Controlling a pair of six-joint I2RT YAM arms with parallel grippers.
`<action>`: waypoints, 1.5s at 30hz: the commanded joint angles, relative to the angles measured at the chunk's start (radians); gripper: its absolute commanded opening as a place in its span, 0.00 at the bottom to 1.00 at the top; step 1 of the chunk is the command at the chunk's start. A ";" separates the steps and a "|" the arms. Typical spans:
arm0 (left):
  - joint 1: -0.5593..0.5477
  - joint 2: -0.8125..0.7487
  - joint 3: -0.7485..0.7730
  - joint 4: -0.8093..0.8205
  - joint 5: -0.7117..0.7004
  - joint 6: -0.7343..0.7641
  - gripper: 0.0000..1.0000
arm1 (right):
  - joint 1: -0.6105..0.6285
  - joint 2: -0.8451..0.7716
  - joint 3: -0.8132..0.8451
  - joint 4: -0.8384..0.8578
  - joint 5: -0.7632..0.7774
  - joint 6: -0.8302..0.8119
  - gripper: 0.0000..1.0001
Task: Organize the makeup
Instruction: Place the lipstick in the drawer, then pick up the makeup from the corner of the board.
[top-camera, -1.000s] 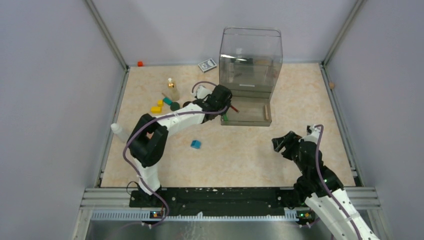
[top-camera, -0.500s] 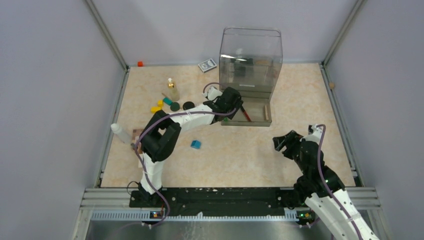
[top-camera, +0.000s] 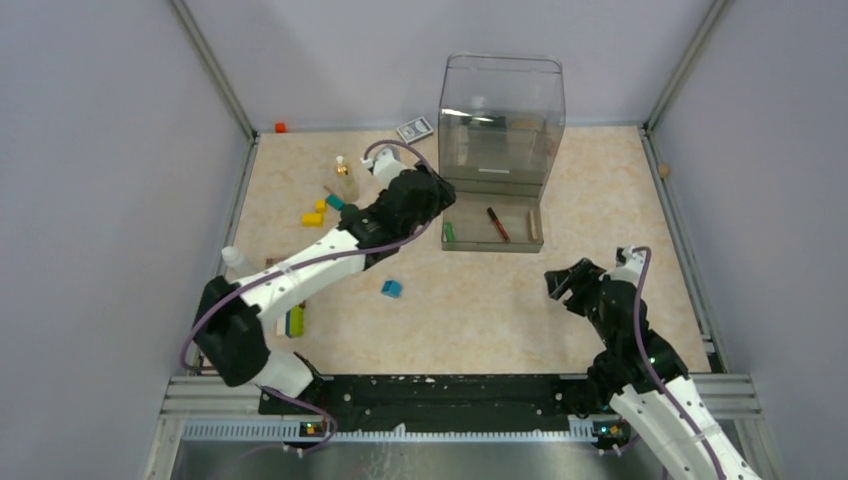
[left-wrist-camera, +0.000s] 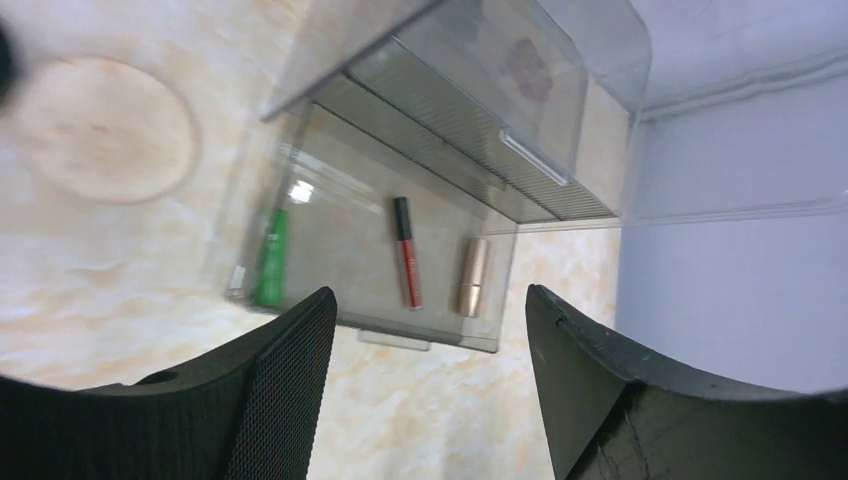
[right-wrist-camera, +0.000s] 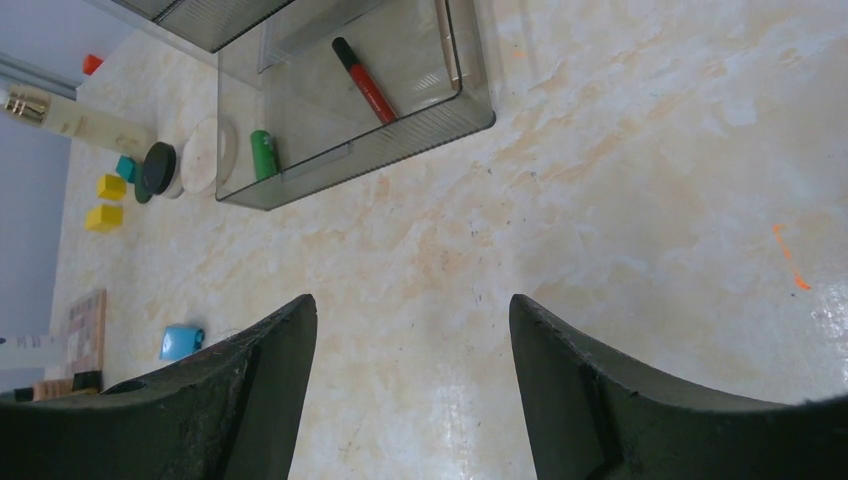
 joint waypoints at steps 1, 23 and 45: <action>0.004 -0.199 -0.134 -0.153 -0.169 0.152 0.75 | -0.002 0.040 0.020 0.073 -0.022 -0.028 0.70; 0.290 -0.632 -0.300 -0.634 -0.195 0.266 0.80 | 0.062 0.390 0.071 0.324 -0.082 -0.102 0.68; 0.475 -0.423 -0.141 -0.591 0.013 0.636 0.86 | 0.465 0.846 0.291 0.567 -0.050 -0.145 0.68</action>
